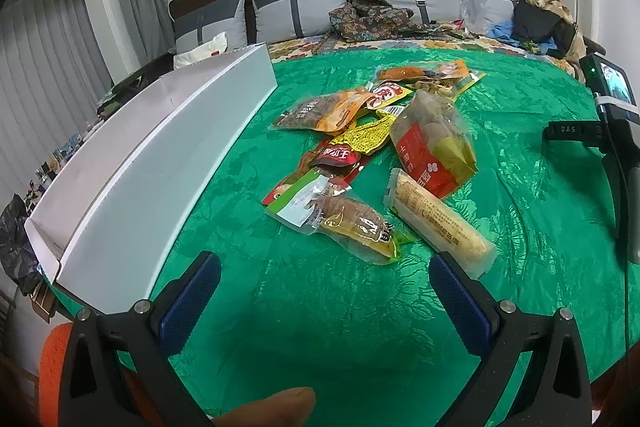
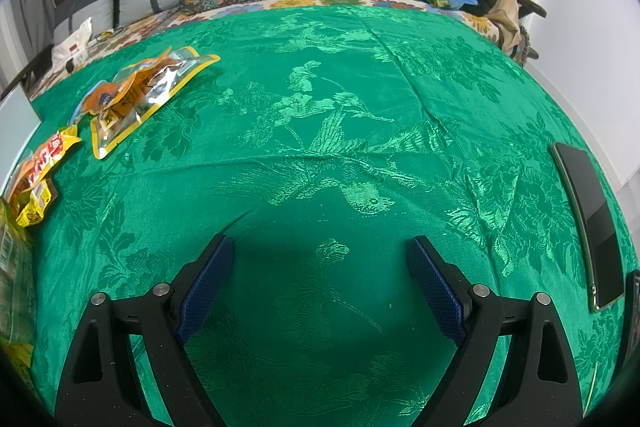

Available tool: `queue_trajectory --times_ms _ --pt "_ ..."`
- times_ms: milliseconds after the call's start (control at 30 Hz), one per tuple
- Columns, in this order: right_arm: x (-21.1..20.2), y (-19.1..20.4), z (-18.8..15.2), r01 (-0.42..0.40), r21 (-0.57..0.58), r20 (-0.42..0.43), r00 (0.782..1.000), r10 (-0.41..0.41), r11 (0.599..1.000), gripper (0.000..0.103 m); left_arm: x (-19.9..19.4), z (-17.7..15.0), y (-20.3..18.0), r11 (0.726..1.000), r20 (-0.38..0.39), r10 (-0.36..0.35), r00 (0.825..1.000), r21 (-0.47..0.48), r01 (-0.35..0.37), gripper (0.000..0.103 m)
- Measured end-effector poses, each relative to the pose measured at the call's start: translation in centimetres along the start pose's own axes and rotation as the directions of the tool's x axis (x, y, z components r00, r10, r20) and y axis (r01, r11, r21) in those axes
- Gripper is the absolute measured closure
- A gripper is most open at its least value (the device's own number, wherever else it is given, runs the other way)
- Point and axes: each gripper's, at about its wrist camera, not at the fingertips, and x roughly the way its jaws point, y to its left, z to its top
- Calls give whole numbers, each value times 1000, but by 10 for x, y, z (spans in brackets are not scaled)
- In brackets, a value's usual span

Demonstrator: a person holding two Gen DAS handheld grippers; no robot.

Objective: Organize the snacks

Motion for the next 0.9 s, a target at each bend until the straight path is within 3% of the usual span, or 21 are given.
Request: queue_trajectory --times_ms 900 --pt "0 0 0 0 0 0 1000 0 1000 11 0 -3 -2 1000 9 13 1000 18 -13 0"
